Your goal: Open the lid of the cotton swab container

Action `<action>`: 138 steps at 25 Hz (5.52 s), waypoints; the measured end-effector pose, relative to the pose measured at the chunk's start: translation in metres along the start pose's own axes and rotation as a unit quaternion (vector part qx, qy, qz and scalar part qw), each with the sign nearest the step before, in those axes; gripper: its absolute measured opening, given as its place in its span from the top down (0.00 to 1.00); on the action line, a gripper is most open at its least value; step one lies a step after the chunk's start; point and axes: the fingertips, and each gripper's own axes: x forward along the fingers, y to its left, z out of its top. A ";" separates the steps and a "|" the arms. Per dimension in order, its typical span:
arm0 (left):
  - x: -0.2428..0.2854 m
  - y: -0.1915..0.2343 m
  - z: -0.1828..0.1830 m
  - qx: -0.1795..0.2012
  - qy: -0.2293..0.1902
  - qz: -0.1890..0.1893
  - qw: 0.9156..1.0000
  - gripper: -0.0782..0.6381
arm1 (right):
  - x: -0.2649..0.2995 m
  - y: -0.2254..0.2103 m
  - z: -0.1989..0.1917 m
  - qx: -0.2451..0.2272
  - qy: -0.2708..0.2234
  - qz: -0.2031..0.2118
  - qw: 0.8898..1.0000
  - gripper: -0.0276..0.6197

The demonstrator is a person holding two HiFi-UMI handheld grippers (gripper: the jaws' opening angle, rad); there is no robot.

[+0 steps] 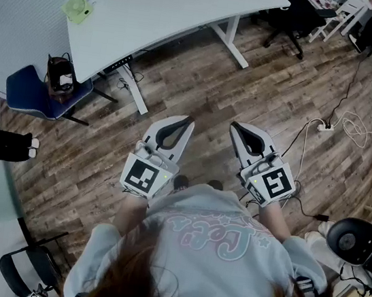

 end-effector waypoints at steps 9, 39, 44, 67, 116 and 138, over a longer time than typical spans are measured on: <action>-0.005 -0.002 -0.005 0.012 0.000 0.004 1.000 0.87 | -0.003 0.004 -0.003 0.000 0.002 0.004 1.000 0.95; -0.031 0.054 0.001 -0.074 -0.044 0.136 0.987 0.45 | -0.004 -0.029 0.003 0.040 -0.041 -0.088 0.995 0.42; -0.034 0.060 0.000 -0.074 -0.041 0.133 0.988 0.44 | 0.004 -0.022 0.005 0.038 -0.039 -0.088 0.995 0.42; -0.082 0.102 -0.027 -0.067 -0.011 0.079 0.995 0.44 | 0.044 0.030 -0.011 0.050 -0.034 -0.138 0.989 0.42; 0.171 0.247 0.009 -0.039 -0.042 0.176 0.983 0.44 | 0.202 -0.249 0.031 0.005 -0.059 -0.040 0.997 0.42; 0.181 0.247 -0.002 -0.051 -0.028 0.162 0.985 0.44 | 0.210 -0.255 0.019 0.029 -0.056 -0.028 0.998 0.42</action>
